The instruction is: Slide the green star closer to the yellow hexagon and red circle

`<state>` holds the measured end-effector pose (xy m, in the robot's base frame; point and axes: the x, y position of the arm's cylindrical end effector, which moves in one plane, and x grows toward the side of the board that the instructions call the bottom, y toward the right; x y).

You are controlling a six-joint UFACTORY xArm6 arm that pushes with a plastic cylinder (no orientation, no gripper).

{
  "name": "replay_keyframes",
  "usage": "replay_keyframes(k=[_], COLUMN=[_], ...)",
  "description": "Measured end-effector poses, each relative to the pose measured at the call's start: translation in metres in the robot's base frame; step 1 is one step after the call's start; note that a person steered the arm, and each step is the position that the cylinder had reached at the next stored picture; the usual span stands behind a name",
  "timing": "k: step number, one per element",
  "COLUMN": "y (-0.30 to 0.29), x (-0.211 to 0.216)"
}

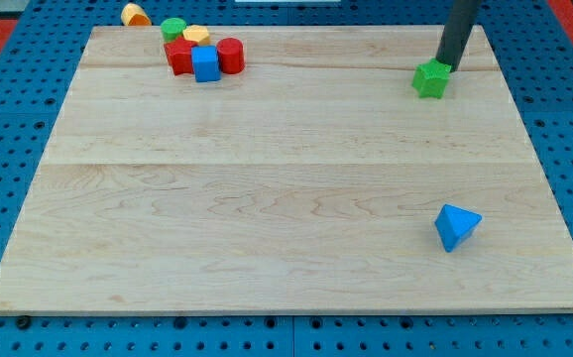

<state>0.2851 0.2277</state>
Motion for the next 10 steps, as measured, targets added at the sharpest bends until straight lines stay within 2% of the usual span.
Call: replay_keyframes(k=[1,2,3,4,5,8,9,10], y=[0.066,0.025,-0.026,-0.11,-0.167,-0.224,-0.25,-0.247], x=[0.025,0.037,0.019,0.02,0.006,-0.061,-0.069,-0.067])
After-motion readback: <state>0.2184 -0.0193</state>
